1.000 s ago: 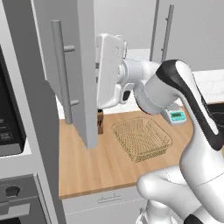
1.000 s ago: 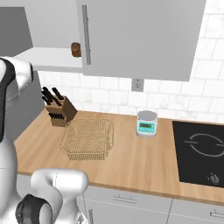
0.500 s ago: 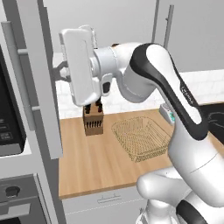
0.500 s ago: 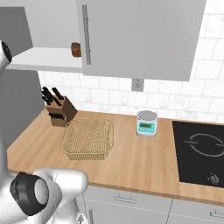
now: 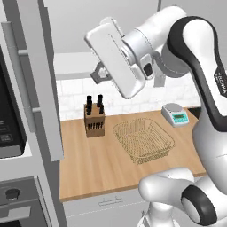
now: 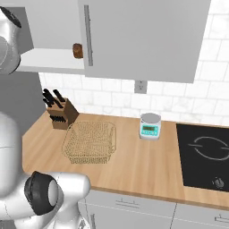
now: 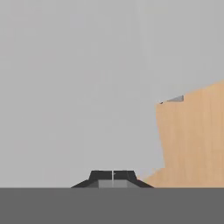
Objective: Open the cabinet, pick up the bread from the cabinet and place it in the basket. Then move the basket to the dining counter.
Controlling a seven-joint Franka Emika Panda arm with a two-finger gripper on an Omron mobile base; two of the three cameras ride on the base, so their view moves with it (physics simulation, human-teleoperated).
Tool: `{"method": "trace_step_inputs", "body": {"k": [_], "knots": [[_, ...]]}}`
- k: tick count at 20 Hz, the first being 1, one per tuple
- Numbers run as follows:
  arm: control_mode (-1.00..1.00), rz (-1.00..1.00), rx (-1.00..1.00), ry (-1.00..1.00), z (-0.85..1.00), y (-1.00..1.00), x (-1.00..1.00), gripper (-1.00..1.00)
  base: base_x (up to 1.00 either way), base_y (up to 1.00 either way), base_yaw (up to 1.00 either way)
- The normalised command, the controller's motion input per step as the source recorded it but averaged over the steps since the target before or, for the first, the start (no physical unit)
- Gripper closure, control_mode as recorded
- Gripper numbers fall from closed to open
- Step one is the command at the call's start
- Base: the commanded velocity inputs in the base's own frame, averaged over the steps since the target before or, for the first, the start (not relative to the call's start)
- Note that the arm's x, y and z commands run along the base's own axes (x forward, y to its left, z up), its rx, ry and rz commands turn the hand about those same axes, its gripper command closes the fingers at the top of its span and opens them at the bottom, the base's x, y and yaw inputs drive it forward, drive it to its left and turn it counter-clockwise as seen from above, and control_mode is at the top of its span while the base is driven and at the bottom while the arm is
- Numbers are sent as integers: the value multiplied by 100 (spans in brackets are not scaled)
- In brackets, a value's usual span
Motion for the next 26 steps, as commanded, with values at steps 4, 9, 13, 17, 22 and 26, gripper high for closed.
{"method": "trace_step_inputs", "body": {"k": [4,9,13,17,22,26], "knots": [[-100,-3,-33,-14,-50,-91,3,100,0,0,0],[-100,-1,-27,-25,-47,-86,13,100,0,0,0],[-100,0,-32,-68,-84,-47,0,100,0,0,0],[-100,0,-13,-45,-5,-47,6,100,0,0,0],[-100,0,-25,-23,30,-45,5,100,0,0,0],[-100,0,-28,-17,38,-47,6,-100,0,0,0]]}}
